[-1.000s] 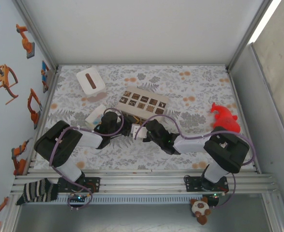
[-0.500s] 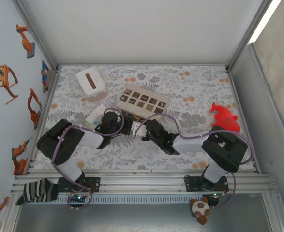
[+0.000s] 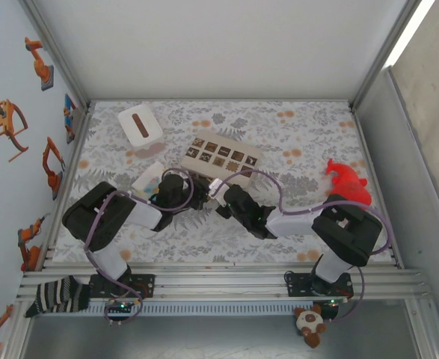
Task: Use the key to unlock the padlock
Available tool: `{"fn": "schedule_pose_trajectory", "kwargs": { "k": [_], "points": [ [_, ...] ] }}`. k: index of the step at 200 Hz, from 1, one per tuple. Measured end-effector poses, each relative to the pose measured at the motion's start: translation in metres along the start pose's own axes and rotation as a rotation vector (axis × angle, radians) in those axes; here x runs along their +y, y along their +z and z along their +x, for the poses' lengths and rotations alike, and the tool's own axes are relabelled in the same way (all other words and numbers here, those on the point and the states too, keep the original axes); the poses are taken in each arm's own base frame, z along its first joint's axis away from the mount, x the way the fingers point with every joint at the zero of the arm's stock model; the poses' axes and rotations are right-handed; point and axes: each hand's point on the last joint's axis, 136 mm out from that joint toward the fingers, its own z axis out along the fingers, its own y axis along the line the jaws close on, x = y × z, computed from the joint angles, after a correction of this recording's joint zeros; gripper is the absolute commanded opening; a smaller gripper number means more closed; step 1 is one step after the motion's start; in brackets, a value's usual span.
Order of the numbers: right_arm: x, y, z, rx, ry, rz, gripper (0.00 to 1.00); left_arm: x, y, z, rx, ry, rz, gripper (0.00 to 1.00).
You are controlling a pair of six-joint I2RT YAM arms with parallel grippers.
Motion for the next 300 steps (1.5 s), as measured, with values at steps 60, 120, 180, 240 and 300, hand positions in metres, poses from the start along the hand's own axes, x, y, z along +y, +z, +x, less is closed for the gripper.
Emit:
{"fn": "schedule_pose_trajectory", "kwargs": {
  "k": [60,120,180,240,300],
  "points": [
    [0.003,-0.002,0.010,-0.017,0.089,0.003,0.00,0.008,0.004,0.003,0.002,0.003,-0.015,0.21],
    [-0.001,-0.006,0.022,-0.026,0.205,0.030,0.00,-0.008,-0.014,0.002,-0.039,0.057,-0.018,0.48],
    [-0.006,-0.020,0.022,-0.028,0.376,0.027,0.00,-0.059,-0.091,-0.024,-0.224,0.246,-0.060,0.68],
    [-0.025,-0.035,0.023,-0.019,0.660,0.001,0.00,-0.091,-0.150,-0.034,-0.351,0.444,-0.163,0.69],
    [-0.033,-0.043,0.052,0.016,1.007,-0.004,0.00,-0.072,-0.160,-0.039,-0.360,0.509,-0.298,0.69]
  ]
}}
